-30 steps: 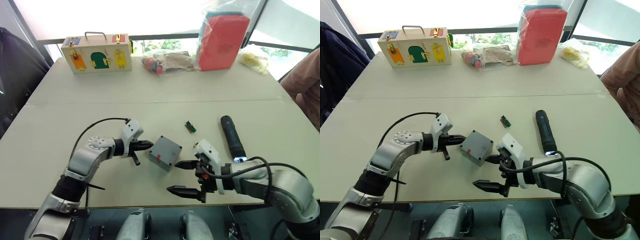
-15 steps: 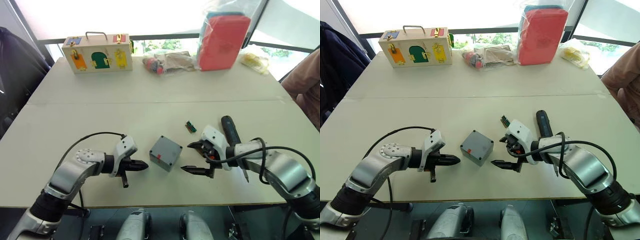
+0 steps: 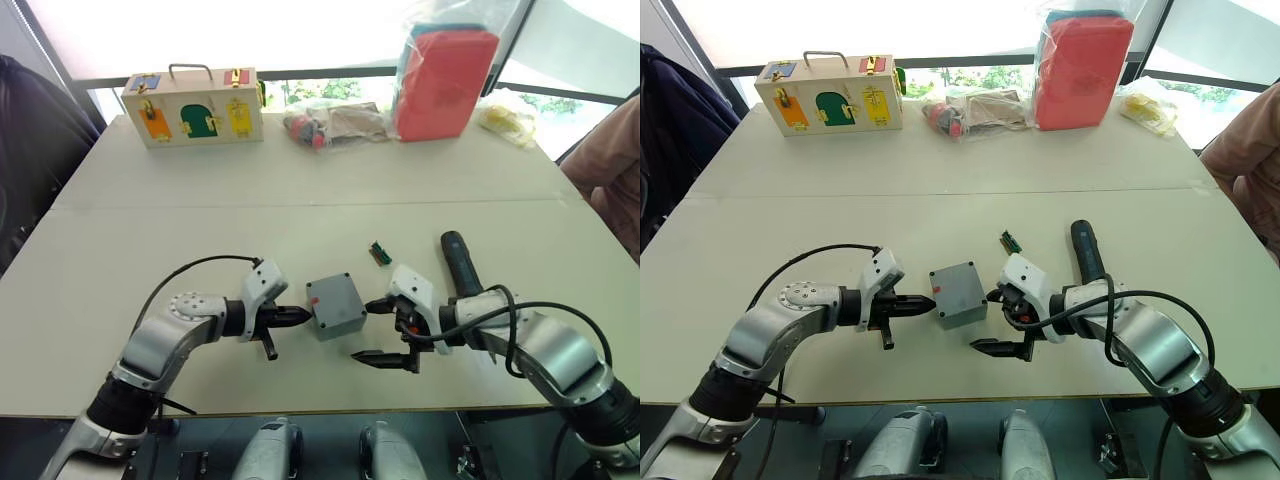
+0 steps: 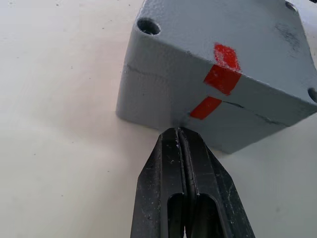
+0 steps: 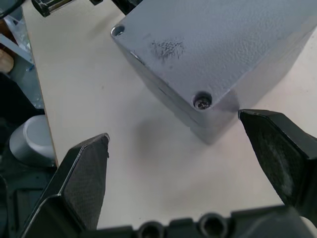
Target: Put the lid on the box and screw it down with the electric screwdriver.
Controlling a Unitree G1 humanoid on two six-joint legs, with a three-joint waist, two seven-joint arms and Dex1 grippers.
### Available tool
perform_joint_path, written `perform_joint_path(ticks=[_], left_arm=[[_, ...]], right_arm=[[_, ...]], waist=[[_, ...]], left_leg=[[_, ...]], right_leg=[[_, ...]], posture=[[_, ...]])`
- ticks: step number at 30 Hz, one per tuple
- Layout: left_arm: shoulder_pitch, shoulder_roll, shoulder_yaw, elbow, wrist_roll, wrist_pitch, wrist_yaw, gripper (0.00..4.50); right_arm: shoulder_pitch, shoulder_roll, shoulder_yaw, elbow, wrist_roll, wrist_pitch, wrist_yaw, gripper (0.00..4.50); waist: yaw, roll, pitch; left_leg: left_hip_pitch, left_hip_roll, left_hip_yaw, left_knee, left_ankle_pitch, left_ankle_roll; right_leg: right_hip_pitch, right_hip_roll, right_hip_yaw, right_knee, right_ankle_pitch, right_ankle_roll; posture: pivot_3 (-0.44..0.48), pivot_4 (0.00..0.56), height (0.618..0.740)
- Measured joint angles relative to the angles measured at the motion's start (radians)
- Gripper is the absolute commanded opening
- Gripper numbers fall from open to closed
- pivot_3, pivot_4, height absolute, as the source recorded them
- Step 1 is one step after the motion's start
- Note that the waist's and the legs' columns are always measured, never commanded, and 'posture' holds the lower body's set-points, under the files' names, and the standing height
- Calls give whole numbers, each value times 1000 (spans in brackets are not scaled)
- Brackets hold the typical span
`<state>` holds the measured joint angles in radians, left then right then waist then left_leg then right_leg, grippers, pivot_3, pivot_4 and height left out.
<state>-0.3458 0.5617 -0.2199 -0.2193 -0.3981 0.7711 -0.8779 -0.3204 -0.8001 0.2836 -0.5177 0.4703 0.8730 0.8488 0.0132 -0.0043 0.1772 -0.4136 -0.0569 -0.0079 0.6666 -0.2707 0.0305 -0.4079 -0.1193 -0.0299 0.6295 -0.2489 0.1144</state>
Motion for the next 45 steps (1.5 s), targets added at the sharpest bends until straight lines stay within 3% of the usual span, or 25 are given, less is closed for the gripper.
perform_joint_path(ticks=[15,20,24,32,37,45], left_arm=[[-18,17,2,18,3,-12,-46,0],[-1,58,3,-23,-27,3,-81,0],[-12,118,59,-21,-44,8,-105,0],[-148,123,96,-25,-137,60,-153,0],[-180,121,84,-50,-156,75,-162,0],[-193,105,76,-91,-181,98,-150,0]], right_arm=[[12,25,-35,-39,18,42,-28,4467],[47,-31,-182,-89,80,94,-31,4467],[77,-22,-379,-115,185,184,-78,4467],[93,69,-372,5,88,136,-242,4467],[107,105,-335,51,39,92,-284,3233],[107,140,-326,63,22,67,-304,3233]], waist=[[1,0,0],[1,0,0],[0,0,0],[0,0,0],[-3,0,0],[-1,0,0]], left_leg=[[0,0,0,0,0,0],[0,0,0,0,0,0],[0,0,-1,0,0,0],[0,-1,0,0,0,0],[0,0,0,-1,1,-1],[0,-1,0,-1,1,-1]], right_leg=[[0,0,0,0,0,0],[0,-1,0,-1,0,0],[0,-1,0,0,0,0],[0,0,0,-1,0,0],[0,1,0,0,0,0],[0,2,0,0,0,0]], posture=[[0,150,740],[0,150,740],[0,150,740],[0,150,740],[0,150,740],[0,150,740]])
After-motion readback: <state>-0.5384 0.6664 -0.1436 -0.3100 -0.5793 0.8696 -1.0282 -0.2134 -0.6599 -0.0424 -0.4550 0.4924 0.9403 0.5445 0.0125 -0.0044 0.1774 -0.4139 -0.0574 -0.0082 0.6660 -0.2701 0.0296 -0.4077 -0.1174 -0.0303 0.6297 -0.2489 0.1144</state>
